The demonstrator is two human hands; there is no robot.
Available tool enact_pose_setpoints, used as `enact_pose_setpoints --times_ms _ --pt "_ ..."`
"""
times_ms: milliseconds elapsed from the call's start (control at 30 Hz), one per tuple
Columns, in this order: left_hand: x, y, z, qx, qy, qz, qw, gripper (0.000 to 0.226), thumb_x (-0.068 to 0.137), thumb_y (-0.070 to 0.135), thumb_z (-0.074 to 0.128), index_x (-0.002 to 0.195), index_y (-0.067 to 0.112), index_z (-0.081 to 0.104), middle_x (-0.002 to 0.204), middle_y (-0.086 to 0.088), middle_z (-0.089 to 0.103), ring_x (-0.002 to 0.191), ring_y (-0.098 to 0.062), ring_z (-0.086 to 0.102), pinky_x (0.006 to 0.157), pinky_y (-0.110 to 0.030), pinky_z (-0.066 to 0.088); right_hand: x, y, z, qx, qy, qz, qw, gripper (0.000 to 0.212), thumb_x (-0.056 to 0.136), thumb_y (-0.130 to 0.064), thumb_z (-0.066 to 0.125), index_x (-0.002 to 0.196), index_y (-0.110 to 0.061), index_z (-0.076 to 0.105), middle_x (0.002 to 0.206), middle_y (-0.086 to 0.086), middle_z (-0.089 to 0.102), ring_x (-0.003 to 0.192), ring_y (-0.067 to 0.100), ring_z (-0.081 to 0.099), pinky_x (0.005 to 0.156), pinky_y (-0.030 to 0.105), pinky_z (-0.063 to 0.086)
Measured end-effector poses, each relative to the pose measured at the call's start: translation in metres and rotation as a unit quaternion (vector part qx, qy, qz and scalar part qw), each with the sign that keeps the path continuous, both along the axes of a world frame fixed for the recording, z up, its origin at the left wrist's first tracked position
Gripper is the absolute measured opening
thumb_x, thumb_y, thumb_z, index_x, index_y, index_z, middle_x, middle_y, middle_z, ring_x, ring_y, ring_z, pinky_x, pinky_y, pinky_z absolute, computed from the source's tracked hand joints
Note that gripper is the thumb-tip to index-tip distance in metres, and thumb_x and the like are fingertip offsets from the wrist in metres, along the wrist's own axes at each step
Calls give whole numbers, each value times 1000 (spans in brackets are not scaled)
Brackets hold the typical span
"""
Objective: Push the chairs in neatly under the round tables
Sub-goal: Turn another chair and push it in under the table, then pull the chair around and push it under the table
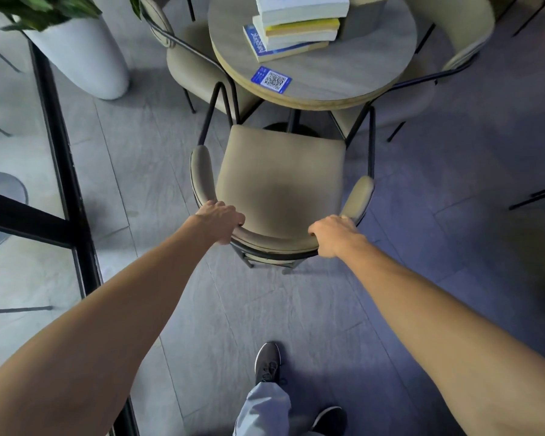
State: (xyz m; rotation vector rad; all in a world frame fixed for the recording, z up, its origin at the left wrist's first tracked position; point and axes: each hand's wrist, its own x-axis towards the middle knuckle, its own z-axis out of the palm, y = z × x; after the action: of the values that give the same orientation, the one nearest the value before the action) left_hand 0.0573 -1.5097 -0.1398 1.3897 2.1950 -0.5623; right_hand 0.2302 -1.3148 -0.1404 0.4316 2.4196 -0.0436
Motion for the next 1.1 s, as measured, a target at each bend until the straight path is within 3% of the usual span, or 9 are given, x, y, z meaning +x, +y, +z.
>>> enact_pose_setpoints --times_ms 133,433,667,867,1033,1100 --pt "-3 23 50 2 -19 55 998 47 95 19 56 139 32 50 134 3 57 123 -23 55 94 -37 47 -7 21 49 23 42 0 999 48 82 -7 58 125 -26 65 122 4 66 119 29 55 100 42 40" --pt "33 113 125 106 22 76 991 41 95 23 53 135 30 53 131 -1 57 121 -25 55 90 -35 44 12 96 141 33 125 -4 992 42 84 -11 56 124 -23 63 126 7 63 122 30 51 97 42 41" --pt "88 214 149 114 28 109 987 41 92 22 52 133 28 53 130 -3 58 118 -26 57 82 -34 42 56 199 173 23 146 0 989 45 85 -10 56 127 -23 62 127 6 62 123 30 51 93 40 41" --pt "130 314 179 146 39 127 980 37 93 22 48 128 23 58 131 -7 59 119 -30 57 87 -37 44 83 297 194 24 153 -3 988 42 83 -8 57 122 -23 64 123 4 64 118 28 54 90 39 43" --pt "130 402 197 154 65 121 979 37 89 17 46 122 20 62 122 -8 63 109 -30 62 77 -36 44 79 381 210 40 158 7 987 42 84 -10 57 123 -23 63 124 5 64 117 29 56 91 40 47" --pt "121 438 199 160 72 124 977 38 90 18 46 126 21 60 123 -8 62 110 -30 61 80 -38 46 69 417 212 48 158 9 986 42 86 -12 58 126 -23 62 126 5 63 120 29 55 93 41 47"
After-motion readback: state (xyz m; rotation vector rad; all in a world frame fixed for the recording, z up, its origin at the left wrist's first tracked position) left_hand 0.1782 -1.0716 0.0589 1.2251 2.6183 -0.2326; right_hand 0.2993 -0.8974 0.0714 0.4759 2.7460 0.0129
